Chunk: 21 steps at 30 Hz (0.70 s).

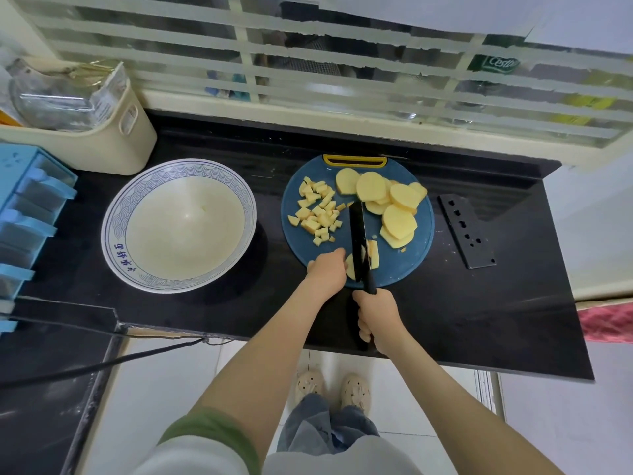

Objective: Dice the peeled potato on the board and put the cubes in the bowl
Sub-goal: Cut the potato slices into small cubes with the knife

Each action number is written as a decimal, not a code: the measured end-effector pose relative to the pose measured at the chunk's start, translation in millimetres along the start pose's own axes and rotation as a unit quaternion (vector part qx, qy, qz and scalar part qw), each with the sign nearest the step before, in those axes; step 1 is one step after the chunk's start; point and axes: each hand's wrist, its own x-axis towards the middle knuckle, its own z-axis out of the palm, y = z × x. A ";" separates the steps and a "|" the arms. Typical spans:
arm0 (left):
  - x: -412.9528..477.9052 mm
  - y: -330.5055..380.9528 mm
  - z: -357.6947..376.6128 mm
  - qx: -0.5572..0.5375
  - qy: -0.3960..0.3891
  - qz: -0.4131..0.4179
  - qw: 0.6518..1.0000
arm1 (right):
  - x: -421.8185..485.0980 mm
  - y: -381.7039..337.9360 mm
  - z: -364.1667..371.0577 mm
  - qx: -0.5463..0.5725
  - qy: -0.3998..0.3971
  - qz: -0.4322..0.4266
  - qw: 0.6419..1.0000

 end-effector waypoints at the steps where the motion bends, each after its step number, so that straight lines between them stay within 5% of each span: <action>1: -0.9 1.3 0.9 -0.002 0.003 -0.007 1.000 | -0.7 1.6 -1.8 -0.021 0.003 -0.018 1.000; 7: -3.3 6.5 -0.1 -0.050 0.022 -0.079 0.995 | -11.4 7.5 -24.9 -0.155 0.048 -0.087 0.983; 10: -11.9 10.8 -11.5 -0.127 0.184 -0.086 0.971 | -18.3 -1.1 -42.9 -0.264 0.087 -0.142 0.950; 13: -23.5 17.0 -23.6 -0.121 0.350 0.038 0.928 | -24.3 -6.9 -57.8 -0.405 0.129 -0.193 0.885; 16: -29.4 26.6 -32.5 0.046 0.212 0.177 0.960 | -31.2 -9.3 -67.5 -0.521 0.169 -0.229 0.805; 21: -19.7 30.9 -37.6 0.166 0.063 0.168 0.970 | -32.4 -9.3 -77.7 -0.618 0.170 -0.253 0.725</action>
